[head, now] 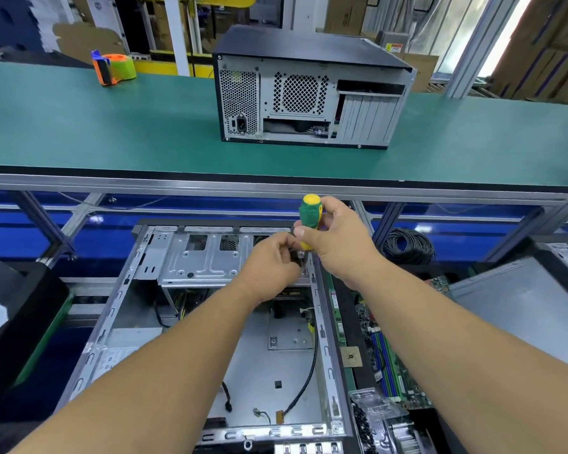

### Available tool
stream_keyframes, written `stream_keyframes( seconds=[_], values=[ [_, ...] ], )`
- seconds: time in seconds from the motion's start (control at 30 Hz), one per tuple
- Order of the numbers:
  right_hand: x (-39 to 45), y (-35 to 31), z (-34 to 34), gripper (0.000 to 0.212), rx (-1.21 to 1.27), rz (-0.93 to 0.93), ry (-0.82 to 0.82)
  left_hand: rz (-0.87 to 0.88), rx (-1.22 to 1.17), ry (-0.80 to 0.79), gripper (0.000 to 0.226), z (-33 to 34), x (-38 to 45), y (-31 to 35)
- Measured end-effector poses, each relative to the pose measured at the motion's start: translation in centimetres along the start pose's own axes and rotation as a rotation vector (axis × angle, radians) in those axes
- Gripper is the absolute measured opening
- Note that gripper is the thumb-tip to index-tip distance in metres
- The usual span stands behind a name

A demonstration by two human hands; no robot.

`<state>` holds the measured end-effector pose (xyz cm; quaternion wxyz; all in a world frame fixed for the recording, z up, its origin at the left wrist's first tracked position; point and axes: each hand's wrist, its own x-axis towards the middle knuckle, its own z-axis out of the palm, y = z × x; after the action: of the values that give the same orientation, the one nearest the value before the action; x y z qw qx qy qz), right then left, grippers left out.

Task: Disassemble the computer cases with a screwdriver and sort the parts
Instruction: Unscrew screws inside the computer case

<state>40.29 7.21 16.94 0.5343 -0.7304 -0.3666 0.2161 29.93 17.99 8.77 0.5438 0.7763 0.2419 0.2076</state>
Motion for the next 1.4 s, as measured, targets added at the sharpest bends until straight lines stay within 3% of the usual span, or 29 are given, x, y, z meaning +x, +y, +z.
stream_keyframes(
  seconds=[0.2,0.33,0.43,0.57,0.8,0.93,1.07,1.17,1.3,1.4],
  values=[
    [0.0,-0.7,-0.3,0.026,0.011,-0.029,0.022,-0.04,-0.11,0.106,0.036,-0.5,-0.4,0.1],
    [-0.4,-1.8,-0.7,0.024,0.031,-0.063,0.028,-0.008,-0.103,0.076,0.035,-0.7,-0.4,0.2],
    [-0.6,-2.9,-1.1,0.021,0.087,-0.089,0.03,-0.001,-0.007,0.05,0.035,-1.0,-0.6,0.3],
    [-0.8,-4.0,-1.3,0.02,0.144,-0.107,0.019,0.072,0.317,0.106,0.032,-1.1,-1.8,0.0],
    [-0.7,-4.7,-0.1,0.021,0.196,-0.091,-0.006,0.113,0.351,0.182,0.013,-1.0,-2.3,0.7],
    [0.4,-5.2,0.5,0.022,0.25,-0.129,0.032,-0.011,0.329,0.325,0.021,-3.4,-2.1,-0.2],
    [1.7,-4.5,2.3,0.024,0.196,-0.099,0.008,-0.4,-0.2,0.617,0.024,-7.3,-0.2,-1.0],
    [2.4,-3.8,4.2,0.022,0.111,-0.079,-0.024,-0.496,-0.351,0.545,0.036,-8.6,0.4,-1.4],
    [3.3,-3.2,6.1,0.02,-0.01,-0.086,-0.031,-0.289,0.019,0.388,0.031,-8.2,0.2,-1.5],
    [3.7,-3.2,6.9,0.02,-0.044,-0.09,-0.034,-0.151,0.23,0.181,0.018,-7.8,-0.2,-2.5]
  ],
)
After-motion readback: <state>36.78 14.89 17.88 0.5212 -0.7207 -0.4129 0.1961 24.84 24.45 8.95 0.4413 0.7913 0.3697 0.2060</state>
